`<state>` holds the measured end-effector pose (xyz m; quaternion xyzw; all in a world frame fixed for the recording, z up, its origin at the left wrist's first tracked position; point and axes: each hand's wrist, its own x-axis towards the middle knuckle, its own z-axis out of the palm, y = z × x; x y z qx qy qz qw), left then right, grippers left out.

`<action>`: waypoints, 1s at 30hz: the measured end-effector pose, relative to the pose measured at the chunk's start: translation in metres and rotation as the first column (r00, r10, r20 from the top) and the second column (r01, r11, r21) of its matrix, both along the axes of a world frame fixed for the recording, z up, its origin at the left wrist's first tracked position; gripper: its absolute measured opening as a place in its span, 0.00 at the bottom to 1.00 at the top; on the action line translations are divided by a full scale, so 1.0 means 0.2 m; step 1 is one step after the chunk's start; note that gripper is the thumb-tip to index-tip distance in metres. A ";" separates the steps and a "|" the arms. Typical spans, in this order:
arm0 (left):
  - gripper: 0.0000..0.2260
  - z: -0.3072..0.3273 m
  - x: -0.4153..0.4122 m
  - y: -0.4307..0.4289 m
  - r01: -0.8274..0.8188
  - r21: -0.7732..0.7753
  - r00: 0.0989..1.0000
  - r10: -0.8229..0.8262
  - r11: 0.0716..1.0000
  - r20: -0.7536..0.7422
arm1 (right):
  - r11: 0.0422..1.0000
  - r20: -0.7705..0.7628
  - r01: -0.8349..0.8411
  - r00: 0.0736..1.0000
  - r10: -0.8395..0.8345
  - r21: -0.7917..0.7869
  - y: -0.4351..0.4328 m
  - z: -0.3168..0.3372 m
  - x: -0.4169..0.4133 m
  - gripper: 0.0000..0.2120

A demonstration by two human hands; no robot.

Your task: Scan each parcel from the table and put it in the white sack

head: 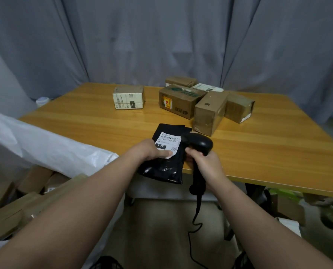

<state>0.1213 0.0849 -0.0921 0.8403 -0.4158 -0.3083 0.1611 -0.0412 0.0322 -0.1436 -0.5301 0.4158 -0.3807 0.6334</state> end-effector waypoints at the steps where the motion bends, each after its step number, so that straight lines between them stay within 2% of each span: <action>1: 0.25 -0.02 -0.02 0.00 -0.017 -0.039 1.000 0.016 0.999 -0.024 | 1.000 -0.015 -0.008 1.000 0.008 -0.003 0.02 -0.01 0.00 0.05; 3: 0.23 -0.06 -0.05 0.01 -0.081 -0.127 0.991 0.066 0.989 -0.119 | 0.999 0.011 -0.018 1.000 0.018 0.034 0.06 -0.02 0.00 0.08; 5: 0.16 -0.10 -0.07 0.04 -0.173 -0.248 0.955 0.101 0.953 -0.278 | 0.996 0.069 -0.024 0.997 0.018 0.081 0.09 -0.04 0.00 0.12; 8: 0.08 -0.13 -0.12 0.12 -0.359 -0.425 0.864 0.123 0.831 -0.488 | 1.000 0.065 0.007 0.998 -0.009 0.028 0.14 -0.04 -0.02 0.14; 11: 0.10 -0.14 -0.18 0.21 -0.466 -0.528 0.784 0.054 0.710 -0.619 | 0.998 0.109 0.023 0.994 -0.017 -0.057 0.19 -0.03 -0.04 0.15; 14: 0.12 -0.16 -0.23 0.28 -0.540 -0.536 0.684 -0.032 0.649 -0.729 | 0.994 0.173 -0.005 0.985 0.024 -0.110 0.22 -0.01 -0.06 0.17; 16: 0.10 -0.13 -0.24 0.31 -0.538 -0.555 0.686 -0.053 0.634 -0.726 | 0.986 0.178 -0.012 0.983 0.041 -0.165 0.23 0.01 -0.08 0.17; 19: 0.05 -0.03 -0.20 0.33 -0.513 -0.632 0.756 -0.043 0.581 -0.653 | 0.967 0.133 -0.064 0.986 0.099 -0.247 0.22 0.03 -0.13 0.17; 21: 0.01 0.07 -0.17 0.35 -0.434 -0.681 0.831 -0.030 0.590 -0.555 | 0.955 0.089 -0.094 0.988 0.123 -0.280 0.21 0.05 -0.18 0.18; 24: 0.06 0.18 -0.12 0.35 -0.294 -0.716 0.926 0.003 0.633 -0.378 | 0.937 0.059 -0.117 0.988 0.144 -0.329 0.22 0.09 -0.24 0.17; 28: 0.08 0.21 -0.11 0.33 -0.320 -0.720 0.908 -0.017 0.616 -0.418 | 0.889 0.009 -0.004 1.000 0.009 -0.458 0.25 0.13 -0.27 0.16; 30: 0.07 0.20 -0.12 0.32 -0.339 -0.714 0.894 -0.028 0.613 -0.448 | 0.889 0.053 0.057 0.998 -0.037 -0.455 0.30 0.15 -0.27 0.15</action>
